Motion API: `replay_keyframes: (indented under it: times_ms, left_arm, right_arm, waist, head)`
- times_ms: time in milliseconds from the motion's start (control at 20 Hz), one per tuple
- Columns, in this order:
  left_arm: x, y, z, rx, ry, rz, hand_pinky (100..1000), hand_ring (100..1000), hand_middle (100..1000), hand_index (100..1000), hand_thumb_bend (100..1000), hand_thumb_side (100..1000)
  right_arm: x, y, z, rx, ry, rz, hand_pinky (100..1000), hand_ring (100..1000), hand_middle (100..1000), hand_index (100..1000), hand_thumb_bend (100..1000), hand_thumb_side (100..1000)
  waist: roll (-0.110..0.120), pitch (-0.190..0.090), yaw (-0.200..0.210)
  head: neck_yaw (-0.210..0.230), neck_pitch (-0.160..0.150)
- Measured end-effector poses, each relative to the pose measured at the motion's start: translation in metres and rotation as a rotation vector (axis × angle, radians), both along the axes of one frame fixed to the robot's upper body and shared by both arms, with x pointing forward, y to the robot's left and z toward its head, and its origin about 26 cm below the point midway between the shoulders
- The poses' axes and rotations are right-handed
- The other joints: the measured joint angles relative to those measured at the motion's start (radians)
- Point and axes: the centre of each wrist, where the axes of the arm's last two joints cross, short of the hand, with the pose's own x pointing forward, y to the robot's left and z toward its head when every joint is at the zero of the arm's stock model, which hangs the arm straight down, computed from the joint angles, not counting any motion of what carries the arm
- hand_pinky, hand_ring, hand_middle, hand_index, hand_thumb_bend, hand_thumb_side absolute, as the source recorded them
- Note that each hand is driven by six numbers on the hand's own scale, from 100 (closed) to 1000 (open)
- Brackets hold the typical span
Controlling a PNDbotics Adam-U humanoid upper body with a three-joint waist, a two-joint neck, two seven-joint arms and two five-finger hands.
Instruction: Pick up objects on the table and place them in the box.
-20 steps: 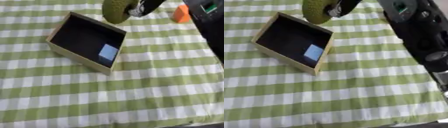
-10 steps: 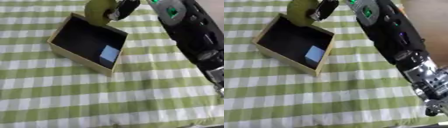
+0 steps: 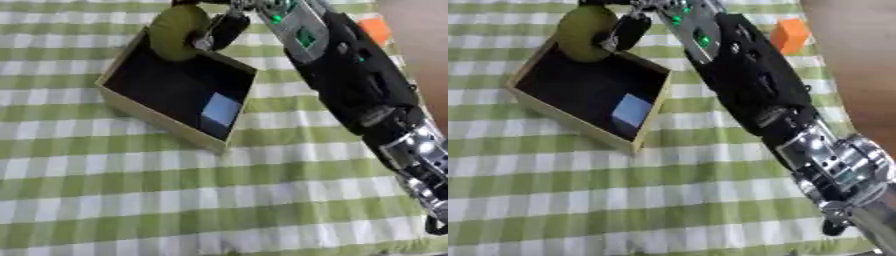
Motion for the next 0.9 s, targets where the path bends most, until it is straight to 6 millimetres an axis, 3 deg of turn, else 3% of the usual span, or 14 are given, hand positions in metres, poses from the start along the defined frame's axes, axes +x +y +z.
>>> replay_keyframes:
  times_ms: [400, 650, 900]
  left_arm:
    - [0.001, -0.002, 0.002, 0.002, -0.003, -0.013, 815, 821, 850, 838, 221, 833]
    - [0.001, -0.004, 0.002, -0.004, -0.007, -0.018, 815, 821, 850, 838, 221, 832]
    - [0.001, -0.004, 0.002, -0.004, -0.005, -0.02, 815, 821, 851, 838, 221, 833]
  right_arm:
    - [0.01, 0.01, -0.019, -0.044, -0.021, -0.031, 850, 769, 621, 751, 144, 100]
    - [0.013, 0.009, -0.024, -0.09, -0.022, -0.016, 861, 815, 719, 836, 178, 100]
    - [0.013, 0.009, -0.025, -0.126, -0.013, 0.013, 894, 884, 804, 910, 175, 286]
  waist:
    - [-0.008, 0.006, 0.011]
    - [-0.008, 0.006, 0.01]
    - [-0.008, 0.006, 0.004]
  head:
    - [-0.007, -0.003]
    - [-0.007, -0.003]
    - [-0.006, -0.003]
